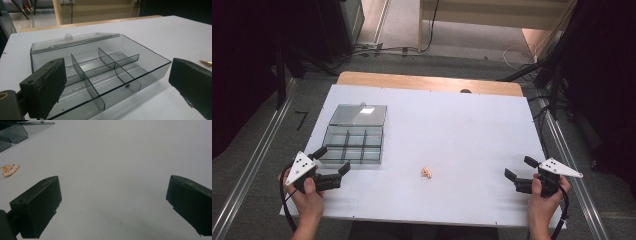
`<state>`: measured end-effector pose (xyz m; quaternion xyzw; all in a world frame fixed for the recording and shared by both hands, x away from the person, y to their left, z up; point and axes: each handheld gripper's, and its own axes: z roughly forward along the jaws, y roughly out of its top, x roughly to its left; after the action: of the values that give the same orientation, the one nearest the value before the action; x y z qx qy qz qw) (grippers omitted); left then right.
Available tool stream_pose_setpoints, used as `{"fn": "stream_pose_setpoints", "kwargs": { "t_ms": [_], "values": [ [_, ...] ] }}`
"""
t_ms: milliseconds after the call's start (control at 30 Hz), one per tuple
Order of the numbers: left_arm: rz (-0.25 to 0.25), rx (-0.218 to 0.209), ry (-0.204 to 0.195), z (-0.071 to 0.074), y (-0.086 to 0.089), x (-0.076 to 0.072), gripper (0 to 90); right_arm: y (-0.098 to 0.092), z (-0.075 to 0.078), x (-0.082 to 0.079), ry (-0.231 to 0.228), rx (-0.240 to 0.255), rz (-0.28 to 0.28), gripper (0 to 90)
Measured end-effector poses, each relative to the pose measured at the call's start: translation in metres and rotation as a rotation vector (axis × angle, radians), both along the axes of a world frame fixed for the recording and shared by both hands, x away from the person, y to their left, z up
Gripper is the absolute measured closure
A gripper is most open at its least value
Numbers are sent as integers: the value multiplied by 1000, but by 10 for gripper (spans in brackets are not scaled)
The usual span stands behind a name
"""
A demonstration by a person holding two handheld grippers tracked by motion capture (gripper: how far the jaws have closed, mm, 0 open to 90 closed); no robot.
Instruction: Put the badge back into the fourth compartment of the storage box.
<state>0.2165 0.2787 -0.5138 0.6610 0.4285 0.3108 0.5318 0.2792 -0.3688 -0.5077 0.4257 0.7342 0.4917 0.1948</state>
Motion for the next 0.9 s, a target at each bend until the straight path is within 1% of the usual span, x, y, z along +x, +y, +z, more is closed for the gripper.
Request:
{"fn": "stream_pose_setpoints", "kwargs": {
  "t_ms": [100,233,367,400,467,600,633,667,733,767,833,900],
  "values": [
    [4,6,1,0,-1,0,18,-3,2,0,13,20,8,0],
    [0,12,3,0,-2,0,18,-3,3,-1,25,17,12,0],
    [-3,23,4,0,-3,0,18,5,12,0,30,13,24,0],
    [-3,23,4,0,-3,0,18,5,12,0,30,13,24,0],
    [-5,25,4,0,-3,1,18,14,20,1,36,-3,43,0],
    [-8,25,6,0,-4,1,18,24,27,2,42,-16,60,0],
    [-9,25,5,0,-4,1,18,30,30,3,45,-24,77,0],
    [-9,27,5,0,-4,1,18,34,32,3,54,-27,74,0],
    [-12,28,4,0,-4,0,18,41,35,3,51,-39,64,0],
    [-12,28,4,0,-4,0,18,41,35,3,51,-39,64,0],
    [-14,34,5,0,-5,0,18,51,39,6,58,-44,80,0],
    [-17,41,6,0,-6,0,18,54,40,6,60,-43,86,0]
  ]
}}
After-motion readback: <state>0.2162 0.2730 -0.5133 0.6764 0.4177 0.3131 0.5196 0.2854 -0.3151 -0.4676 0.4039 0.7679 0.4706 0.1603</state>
